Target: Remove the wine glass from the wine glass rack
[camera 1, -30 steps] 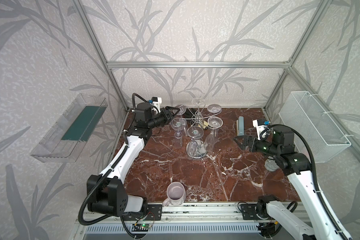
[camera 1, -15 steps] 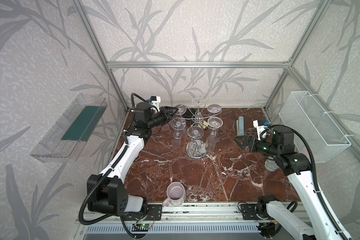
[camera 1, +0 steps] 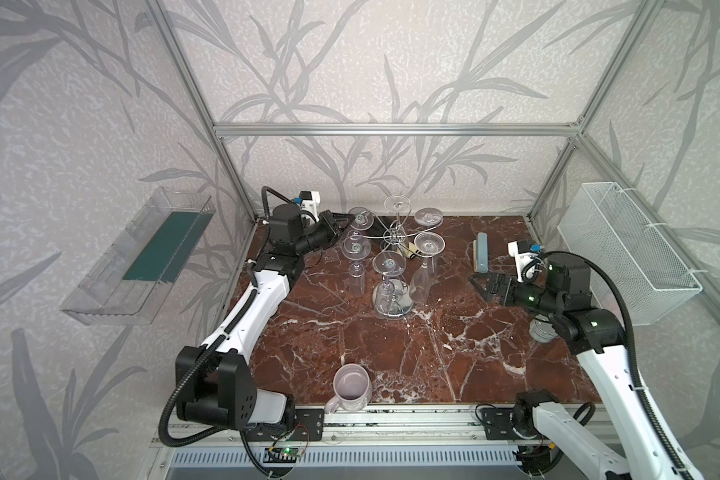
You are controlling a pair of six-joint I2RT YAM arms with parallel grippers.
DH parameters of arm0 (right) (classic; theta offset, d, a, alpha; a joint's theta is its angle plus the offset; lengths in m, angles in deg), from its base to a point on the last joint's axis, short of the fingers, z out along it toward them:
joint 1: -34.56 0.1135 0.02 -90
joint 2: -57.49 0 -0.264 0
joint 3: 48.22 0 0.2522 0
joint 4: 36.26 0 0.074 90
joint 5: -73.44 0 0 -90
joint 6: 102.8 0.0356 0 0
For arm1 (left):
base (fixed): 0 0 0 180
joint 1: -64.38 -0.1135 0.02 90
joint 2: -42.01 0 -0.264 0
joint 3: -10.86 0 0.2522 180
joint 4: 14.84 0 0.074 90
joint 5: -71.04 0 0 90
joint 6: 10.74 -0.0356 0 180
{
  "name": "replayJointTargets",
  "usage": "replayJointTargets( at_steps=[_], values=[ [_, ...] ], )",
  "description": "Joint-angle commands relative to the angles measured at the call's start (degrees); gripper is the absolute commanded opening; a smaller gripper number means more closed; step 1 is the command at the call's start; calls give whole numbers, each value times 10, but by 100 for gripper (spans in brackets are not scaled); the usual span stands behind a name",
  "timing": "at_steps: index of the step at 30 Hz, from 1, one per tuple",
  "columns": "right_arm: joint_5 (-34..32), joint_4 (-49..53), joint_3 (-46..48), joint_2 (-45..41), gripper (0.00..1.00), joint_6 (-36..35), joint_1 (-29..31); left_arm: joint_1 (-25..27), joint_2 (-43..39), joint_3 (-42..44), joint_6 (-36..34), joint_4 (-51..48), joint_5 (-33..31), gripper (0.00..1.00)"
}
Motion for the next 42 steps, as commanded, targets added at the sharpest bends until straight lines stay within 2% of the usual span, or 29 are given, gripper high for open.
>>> replayJointTargets(
  at_steps=[1,9,23,42],
  values=[
    [-2,7,-1,-9,97,2,2,2,-3,13,12,24,-4,10],
    [-2,8,-2,-12,96,7,2,2,-2,19,34,40,-2,0],
    [1,12,-17,-23,96,10,2,2,-26,10,77,77,-9,0],
    [9,9,-14,-35,96,15,2,6,-32,-65,92,32,-1,0]
  ],
)
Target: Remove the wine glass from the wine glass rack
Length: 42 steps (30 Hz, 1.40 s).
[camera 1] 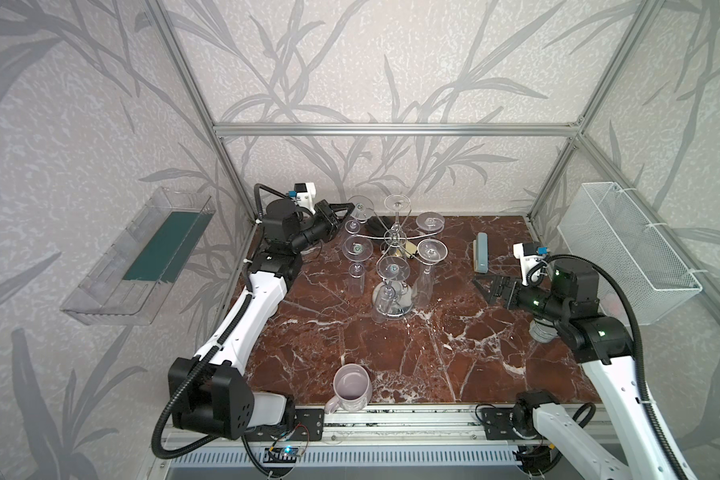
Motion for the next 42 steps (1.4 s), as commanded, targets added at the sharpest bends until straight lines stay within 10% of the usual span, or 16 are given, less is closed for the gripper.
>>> replayJointTargets(
  at_steps=[1,42],
  values=[
    [10,3,-13,-7,96,2,2,2,-4,-36,8,7,10,0],
    [-1,32,-8,-42,96,7,2,27,6,-26,55,35,105,0]
  ],
)
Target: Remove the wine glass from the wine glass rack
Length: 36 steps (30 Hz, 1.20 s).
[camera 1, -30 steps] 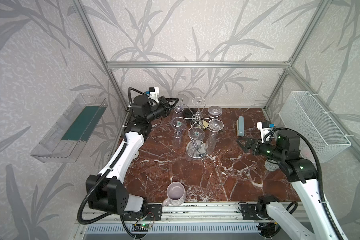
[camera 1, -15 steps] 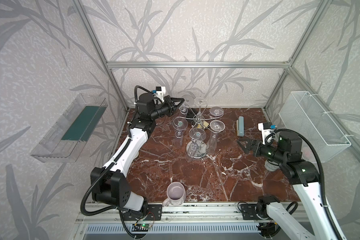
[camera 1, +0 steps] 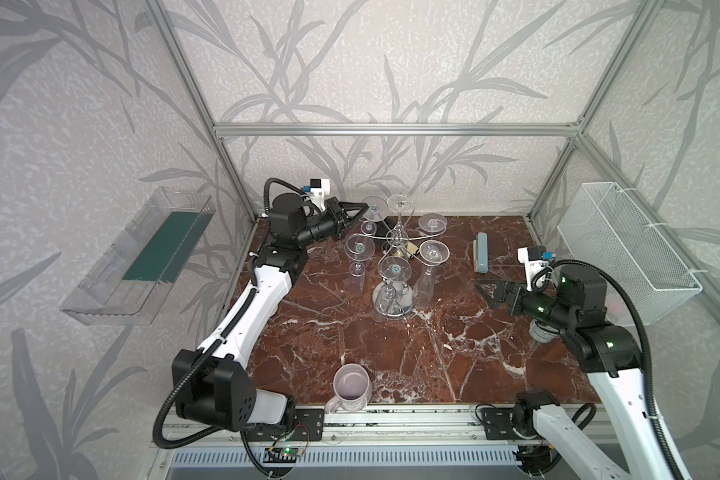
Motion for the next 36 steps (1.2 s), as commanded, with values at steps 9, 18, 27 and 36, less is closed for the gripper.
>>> replayJointTargets(
  at_steps=[9,18,27,36],
  values=[
    [-3,14,-9,-13,96,6,2,1,-41,26,29,39,10,0],
    [-1,20,-13,-15,96,3,2,-11,-86,66,39,36,-31,0],
    [3,20,-19,-13,96,2,2,-43,-130,92,35,5,-57,0],
    [12,10,-36,6,96,-3,2,-82,-171,41,-136,-166,-108,0]
  ],
)
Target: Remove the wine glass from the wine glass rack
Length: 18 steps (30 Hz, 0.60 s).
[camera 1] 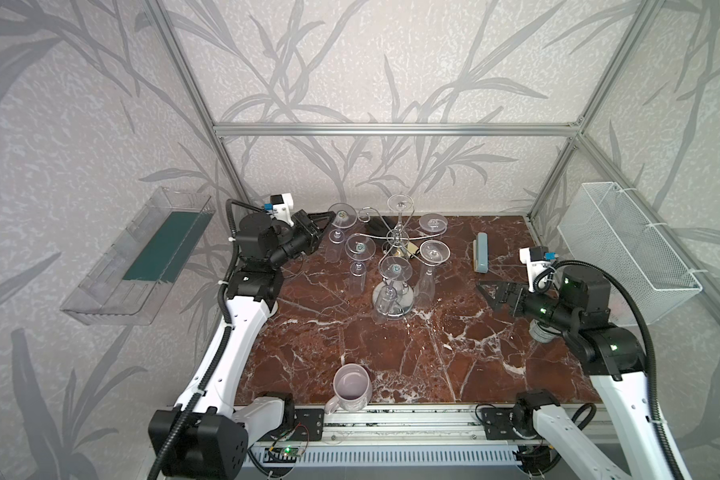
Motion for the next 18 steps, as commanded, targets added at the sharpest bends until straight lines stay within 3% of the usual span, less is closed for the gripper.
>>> replayJointTargets(
  at_steps=[1,8,18],
  values=[
    [11,-2,-27,7,96,-5,2,-1,-34,-56,-137,-107,-35,0],
    [59,-29,-81,47,96,0,2,36,-62,-131,-339,-198,-78,0],
    [183,-157,-185,113,95,95,9,261,-59,-200,-626,-186,-219,0]
  ],
)
